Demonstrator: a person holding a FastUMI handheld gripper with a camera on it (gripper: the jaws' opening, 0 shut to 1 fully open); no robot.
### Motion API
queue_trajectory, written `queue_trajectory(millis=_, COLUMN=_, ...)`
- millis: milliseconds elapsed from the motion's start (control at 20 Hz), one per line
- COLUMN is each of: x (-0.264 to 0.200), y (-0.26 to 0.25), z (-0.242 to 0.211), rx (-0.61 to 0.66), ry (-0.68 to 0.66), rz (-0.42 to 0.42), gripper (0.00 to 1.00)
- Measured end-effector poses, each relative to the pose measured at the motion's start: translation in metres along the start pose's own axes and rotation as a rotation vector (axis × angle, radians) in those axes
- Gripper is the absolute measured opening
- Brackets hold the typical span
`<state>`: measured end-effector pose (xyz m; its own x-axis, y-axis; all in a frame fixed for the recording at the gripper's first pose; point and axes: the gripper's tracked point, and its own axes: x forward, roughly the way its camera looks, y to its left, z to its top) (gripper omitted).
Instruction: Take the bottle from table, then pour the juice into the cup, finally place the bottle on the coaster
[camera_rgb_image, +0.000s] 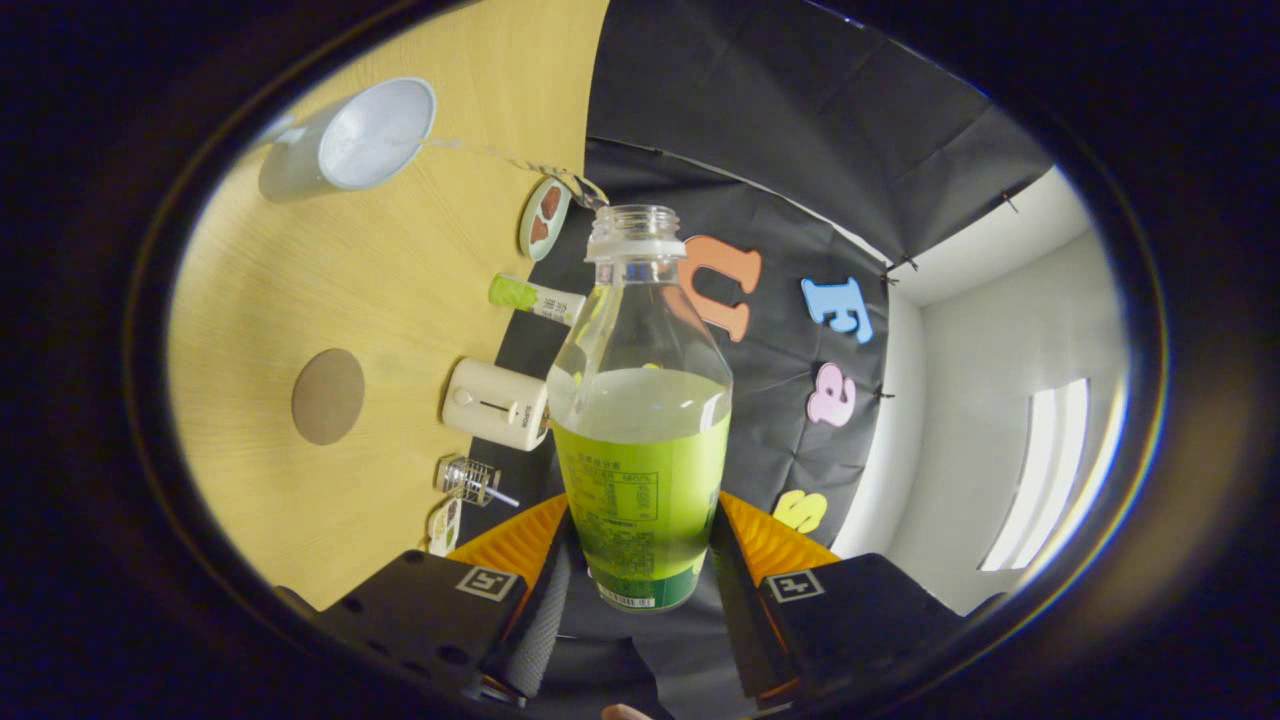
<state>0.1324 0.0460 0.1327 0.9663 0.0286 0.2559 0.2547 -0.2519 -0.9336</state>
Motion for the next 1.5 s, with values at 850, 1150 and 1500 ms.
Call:
queue_trajectory(millis=850, x=0.001, y=-0.03, z=0.0, rx=-0.039, ry=-0.015, rz=-0.052, gripper=0.75)
queue_trajectory(millis=1150, x=0.003, y=-0.035, z=-0.003, rx=-0.048, ry=-0.015, rz=-0.065, gripper=0.75)
queue_trajectory(millis=1500, x=0.006, y=-0.039, z=-0.004, rx=-0.064, ry=-0.021, rz=-0.075, gripper=0.75)
